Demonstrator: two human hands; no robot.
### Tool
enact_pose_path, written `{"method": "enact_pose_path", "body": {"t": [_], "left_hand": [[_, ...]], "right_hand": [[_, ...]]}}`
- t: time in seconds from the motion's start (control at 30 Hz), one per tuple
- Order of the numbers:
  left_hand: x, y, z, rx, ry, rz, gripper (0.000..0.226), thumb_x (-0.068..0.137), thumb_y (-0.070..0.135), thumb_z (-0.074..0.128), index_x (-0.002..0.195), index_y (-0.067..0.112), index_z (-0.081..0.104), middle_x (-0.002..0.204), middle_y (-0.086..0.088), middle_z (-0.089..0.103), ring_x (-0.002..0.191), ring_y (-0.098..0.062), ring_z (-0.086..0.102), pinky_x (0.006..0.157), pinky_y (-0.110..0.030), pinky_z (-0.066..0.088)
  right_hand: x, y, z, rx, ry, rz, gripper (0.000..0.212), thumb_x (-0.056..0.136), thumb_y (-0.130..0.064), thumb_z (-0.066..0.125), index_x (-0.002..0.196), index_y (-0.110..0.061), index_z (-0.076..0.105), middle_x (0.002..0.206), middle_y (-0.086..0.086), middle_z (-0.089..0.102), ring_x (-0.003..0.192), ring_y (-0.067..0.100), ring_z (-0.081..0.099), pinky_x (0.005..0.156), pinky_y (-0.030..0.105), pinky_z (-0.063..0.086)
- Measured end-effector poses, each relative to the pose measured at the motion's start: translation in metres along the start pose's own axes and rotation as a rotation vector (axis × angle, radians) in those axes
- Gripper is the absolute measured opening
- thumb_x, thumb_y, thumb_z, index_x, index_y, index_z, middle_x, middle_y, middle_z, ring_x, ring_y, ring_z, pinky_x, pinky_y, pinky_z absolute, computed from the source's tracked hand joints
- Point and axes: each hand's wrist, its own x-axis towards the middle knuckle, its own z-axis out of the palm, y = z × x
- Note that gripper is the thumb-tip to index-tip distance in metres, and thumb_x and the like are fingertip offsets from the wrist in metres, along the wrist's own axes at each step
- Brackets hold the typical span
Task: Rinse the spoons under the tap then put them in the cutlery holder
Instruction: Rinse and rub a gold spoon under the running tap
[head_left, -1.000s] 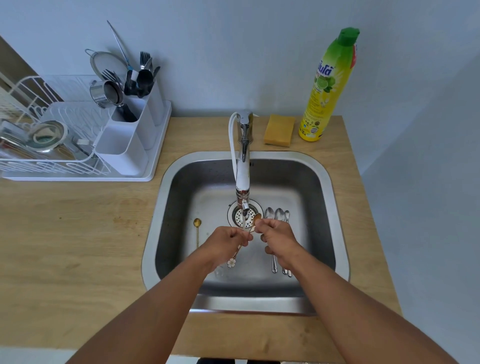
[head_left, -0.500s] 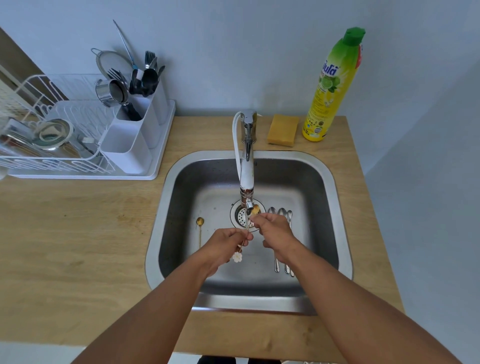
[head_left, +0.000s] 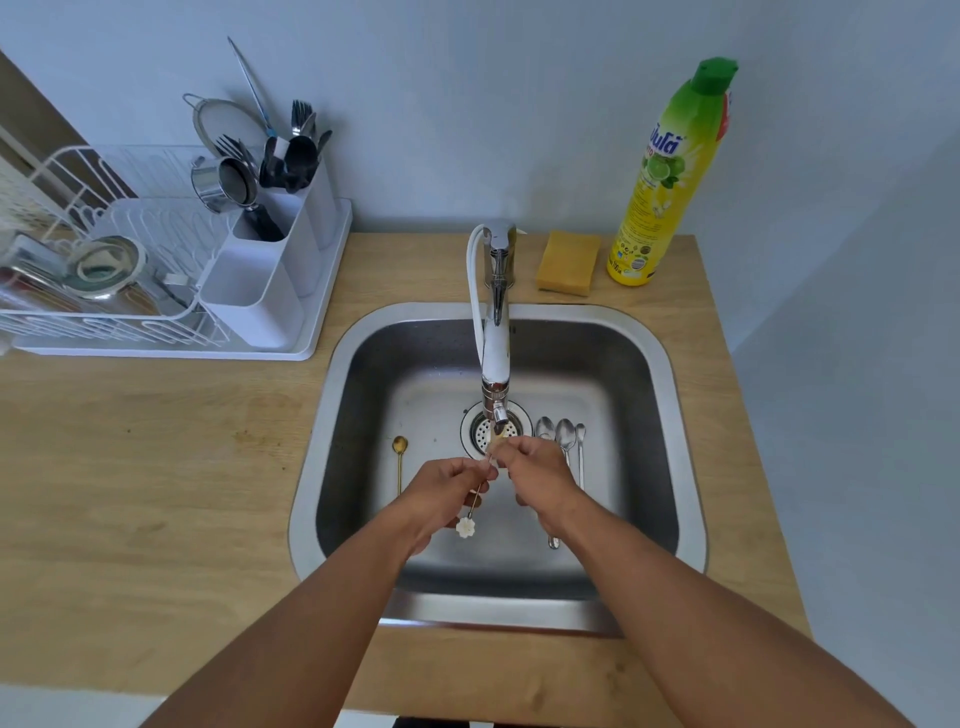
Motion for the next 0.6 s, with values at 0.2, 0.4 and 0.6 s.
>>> {"method": "enact_pose_path", "body": {"t": [0.2,0.4,0.6], "left_hand": [[0.0,-0.008,-0.008,0.054,0.019,-0.03,0.02,0.088,0.052,0.074,0.088,0.033,0.081,0.091,0.008,0.077,0.094,-0.016,0.067,0.075,-0.032,0.057],[0.005,0.005,0.002,-0.001,0.01,-0.049,0.026,0.091,0.048,0.073,0.096,0.023,0.079,0.095,0.001,0.076,0.094,-0.015,0.069,0.077,-0.033,0.054],[0.004,-0.004,0.014,0.011,0.136,0.084,0.018,0.089,0.036,0.079,0.086,0.018,0.077,0.071,0.01,0.073,0.07,-0.006,0.065,0.061,-0.022,0.049]], "right_hand": [[0.008,-0.011,-0.006,0.048,0.007,0.037,0.017,0.098,-0.03,0.062,0.088,-0.02,0.071,0.073,-0.004,0.057,0.064,0.012,0.044,0.051,0.027,0.036],[-0.003,0.002,-0.004,0.042,-0.073,0.045,0.02,0.098,-0.035,0.063,0.091,-0.02,0.074,0.074,-0.009,0.064,0.068,0.012,0.048,0.053,0.027,0.04],[-0.004,0.006,-0.011,0.007,-0.102,0.018,0.019,0.096,-0.036,0.067,0.091,-0.019,0.074,0.065,-0.017,0.065,0.061,0.009,0.049,0.052,0.024,0.039]]}}
